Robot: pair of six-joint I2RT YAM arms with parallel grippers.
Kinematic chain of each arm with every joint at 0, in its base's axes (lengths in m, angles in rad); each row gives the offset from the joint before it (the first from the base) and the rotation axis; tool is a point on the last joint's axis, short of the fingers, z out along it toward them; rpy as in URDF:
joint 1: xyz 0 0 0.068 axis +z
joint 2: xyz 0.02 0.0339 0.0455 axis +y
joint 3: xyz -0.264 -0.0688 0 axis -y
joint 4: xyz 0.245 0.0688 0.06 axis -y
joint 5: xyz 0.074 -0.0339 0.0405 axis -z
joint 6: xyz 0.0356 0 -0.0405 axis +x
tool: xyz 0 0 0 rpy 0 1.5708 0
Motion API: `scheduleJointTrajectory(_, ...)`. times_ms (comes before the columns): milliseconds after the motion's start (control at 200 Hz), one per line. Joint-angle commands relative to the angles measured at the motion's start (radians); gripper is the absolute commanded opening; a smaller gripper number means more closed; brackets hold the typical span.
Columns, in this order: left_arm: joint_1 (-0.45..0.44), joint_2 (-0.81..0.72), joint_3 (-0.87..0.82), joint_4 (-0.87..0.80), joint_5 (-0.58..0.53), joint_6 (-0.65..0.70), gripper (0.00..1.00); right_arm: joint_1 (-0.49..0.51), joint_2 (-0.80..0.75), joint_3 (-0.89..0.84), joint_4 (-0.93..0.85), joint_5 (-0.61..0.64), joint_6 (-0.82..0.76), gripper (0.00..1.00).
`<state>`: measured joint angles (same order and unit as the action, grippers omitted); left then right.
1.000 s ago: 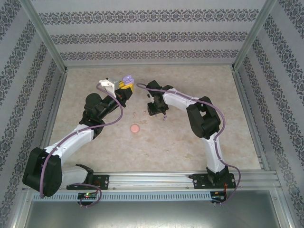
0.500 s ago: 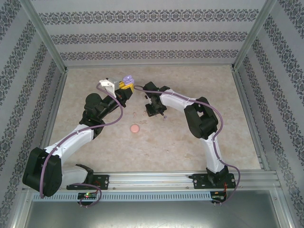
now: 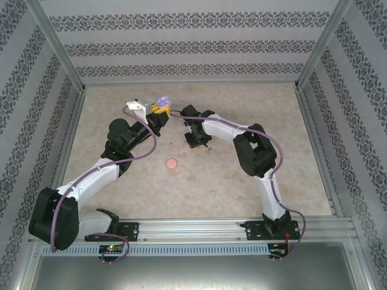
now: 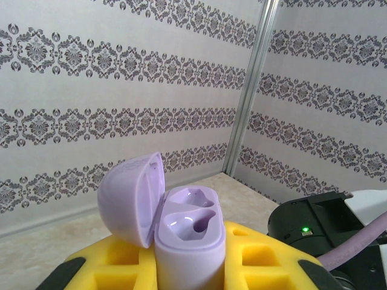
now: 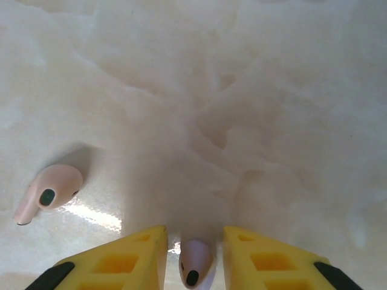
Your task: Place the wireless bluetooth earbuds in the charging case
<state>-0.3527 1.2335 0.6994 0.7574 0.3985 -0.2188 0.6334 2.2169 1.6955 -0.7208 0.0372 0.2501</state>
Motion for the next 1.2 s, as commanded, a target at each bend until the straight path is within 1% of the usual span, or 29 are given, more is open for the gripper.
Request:
scheduleJointTrajectory(0, -0.007, -0.003, 0.003, 0.068, 0.022, -0.022, 0.00, 0.015, 0.018, -0.013, -0.028, 0.014, -0.009, 0.28)
scheduleJointTrajectory(140, -0.006, -0.001, 0.003, 0.063, 0.021, -0.022, 0.00, 0.017, -0.001, -0.035, -0.015, 0.011, 0.000, 0.24)
scheduleJointTrajectory(185, -0.007, 0.001, 0.005, 0.063, 0.021, -0.026, 0.00, 0.016, -0.007, -0.040, -0.012, 0.011, 0.002, 0.20)
scheduleJointTrajectory(240, -0.008, 0.001, 0.006, 0.061, 0.023, -0.025, 0.00, 0.016, -0.020, -0.050, -0.003, 0.014, 0.007, 0.19)
scheduleJointTrajectory(520, -0.007, -0.003, 0.009, 0.057, 0.031, -0.028, 0.00, 0.000, -0.125, -0.093, 0.030, 0.016, 0.035, 0.17)
scheduleJointTrajectory(984, -0.008, 0.009, 0.017, 0.064, 0.084, -0.012, 0.00, -0.088, -0.404, -0.149, 0.063, -0.011, 0.052, 0.16)
scheduleJointTrajectory(1199, -0.008, 0.032, 0.016, 0.115, 0.190, -0.005, 0.00, -0.113, -0.585, -0.136, 0.086, -0.023, 0.045, 0.15)
